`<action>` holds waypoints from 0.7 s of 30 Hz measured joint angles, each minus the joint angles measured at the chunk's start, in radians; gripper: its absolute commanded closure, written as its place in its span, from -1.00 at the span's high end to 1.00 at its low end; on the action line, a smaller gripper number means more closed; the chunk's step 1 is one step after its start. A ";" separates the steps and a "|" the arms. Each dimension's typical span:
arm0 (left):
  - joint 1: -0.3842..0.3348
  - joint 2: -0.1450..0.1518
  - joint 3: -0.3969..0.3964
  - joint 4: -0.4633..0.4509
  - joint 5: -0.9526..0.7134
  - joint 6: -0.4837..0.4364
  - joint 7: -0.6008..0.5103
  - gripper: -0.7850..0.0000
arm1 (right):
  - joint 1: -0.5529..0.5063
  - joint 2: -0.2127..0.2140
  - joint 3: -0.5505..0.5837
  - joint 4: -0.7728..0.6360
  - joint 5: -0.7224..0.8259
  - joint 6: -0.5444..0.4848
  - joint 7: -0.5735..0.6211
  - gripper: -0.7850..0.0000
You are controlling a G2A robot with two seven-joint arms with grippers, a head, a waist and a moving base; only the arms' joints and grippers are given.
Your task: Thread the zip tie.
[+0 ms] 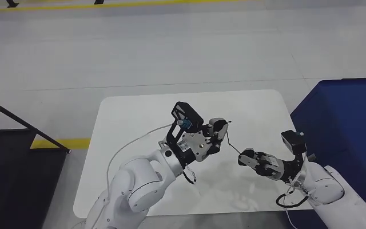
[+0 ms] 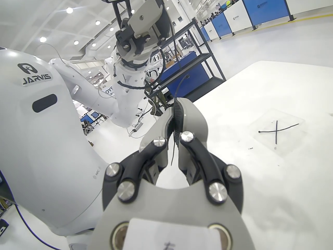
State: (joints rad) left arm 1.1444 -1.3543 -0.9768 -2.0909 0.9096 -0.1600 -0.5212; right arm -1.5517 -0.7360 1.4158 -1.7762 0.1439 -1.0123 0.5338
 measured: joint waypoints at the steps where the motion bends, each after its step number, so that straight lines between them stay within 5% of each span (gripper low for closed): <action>1: -0.003 0.000 0.000 0.005 0.000 -0.002 0.002 -1.00 | 0.000 0.000 0.000 0.000 0.000 0.000 0.000 -1.00; 21: -0.030 -0.005 0.020 0.041 0.001 -0.001 -0.020 -1.00 | 0.000 0.000 0.000 0.000 0.000 0.000 0.000 -1.00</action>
State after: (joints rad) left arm 1.1143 -1.3597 -0.9565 -2.0494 0.9106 -0.1612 -0.5417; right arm -1.5517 -0.7360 1.4158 -1.7762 0.1439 -1.0123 0.5338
